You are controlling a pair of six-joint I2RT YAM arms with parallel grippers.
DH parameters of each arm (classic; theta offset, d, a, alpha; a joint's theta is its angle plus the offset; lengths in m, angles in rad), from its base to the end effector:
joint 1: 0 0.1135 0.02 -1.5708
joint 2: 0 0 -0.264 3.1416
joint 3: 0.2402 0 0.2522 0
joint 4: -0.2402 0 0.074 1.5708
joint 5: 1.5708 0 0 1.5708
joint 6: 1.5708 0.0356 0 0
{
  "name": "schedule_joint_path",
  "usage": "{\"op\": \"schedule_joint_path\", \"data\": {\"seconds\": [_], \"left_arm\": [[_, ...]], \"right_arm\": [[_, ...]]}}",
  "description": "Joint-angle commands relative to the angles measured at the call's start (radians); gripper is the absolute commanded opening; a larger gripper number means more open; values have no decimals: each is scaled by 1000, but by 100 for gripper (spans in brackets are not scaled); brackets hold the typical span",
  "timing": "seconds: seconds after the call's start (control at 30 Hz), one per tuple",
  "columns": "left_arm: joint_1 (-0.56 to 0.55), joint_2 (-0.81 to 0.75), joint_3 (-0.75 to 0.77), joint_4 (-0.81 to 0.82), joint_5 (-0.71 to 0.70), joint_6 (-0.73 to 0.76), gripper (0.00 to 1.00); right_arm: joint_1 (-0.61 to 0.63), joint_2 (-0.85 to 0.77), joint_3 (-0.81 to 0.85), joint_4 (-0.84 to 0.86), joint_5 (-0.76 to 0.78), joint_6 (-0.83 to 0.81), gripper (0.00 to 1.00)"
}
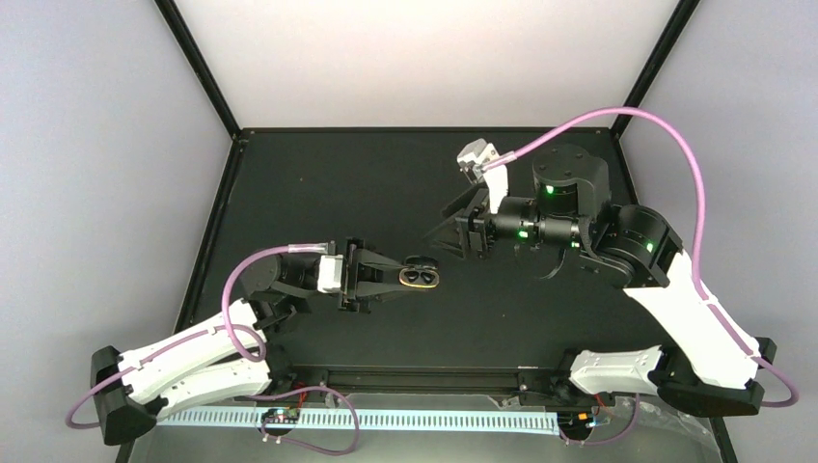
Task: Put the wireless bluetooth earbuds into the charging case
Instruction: Close the charging case, then place the charging case at the center of the board.
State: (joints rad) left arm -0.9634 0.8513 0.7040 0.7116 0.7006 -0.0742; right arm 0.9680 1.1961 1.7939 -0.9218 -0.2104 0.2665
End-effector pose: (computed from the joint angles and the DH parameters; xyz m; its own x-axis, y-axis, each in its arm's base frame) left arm 0.0854 -0.1631 0.3896 0.2348 -0.4371 -0.8682 0.9587 -0.0435 0.2812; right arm 0.1046 0.1650 0.5120 -0.4158 -0.1499 -0.8970 -0.8379 0.4466 0.3138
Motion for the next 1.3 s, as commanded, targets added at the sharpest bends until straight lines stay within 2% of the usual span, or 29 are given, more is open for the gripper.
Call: {"op": "schedule_joint_path", "data": {"seconds": [0.0,0.23,0.33,0.4,0.5,0.6,0.73,0.8,0.93,1.07,1.27], "left_arm": [[1,14,51,-18,-5,16,2],[2,30,55,-22,-82,27,2],[2,38,57,-25,-113,26,2],[3,36,51,-63,-171,25,2],[28,37,28,-195,-374,-35,2],[131,88,17,-359,-481,-201,2],[349,221,-28,-439,-438,-478,2],[412,306,-38,-431,-420,-520,2],[449,519,48,-527,-429,-507,2],[469,730,123,-530,-377,-547,1],[474,878,172,-548,-370,-565,2]], "right_arm": [[-6,-12,-4,-43,-147,-32,63],[-4,-39,-40,-45,-207,-44,63],[-4,-53,-54,-46,-155,-45,63],[-5,-87,-85,-23,70,-16,64],[-6,-202,-247,100,386,42,67],[-10,-313,-472,228,568,76,68],[-33,-409,-727,346,689,133,74],[-35,-456,-838,416,717,148,76],[-37,-513,-946,479,707,151,80],[-37,-527,-947,461,662,128,81],[-37,-552,-940,414,635,115,83]]}}
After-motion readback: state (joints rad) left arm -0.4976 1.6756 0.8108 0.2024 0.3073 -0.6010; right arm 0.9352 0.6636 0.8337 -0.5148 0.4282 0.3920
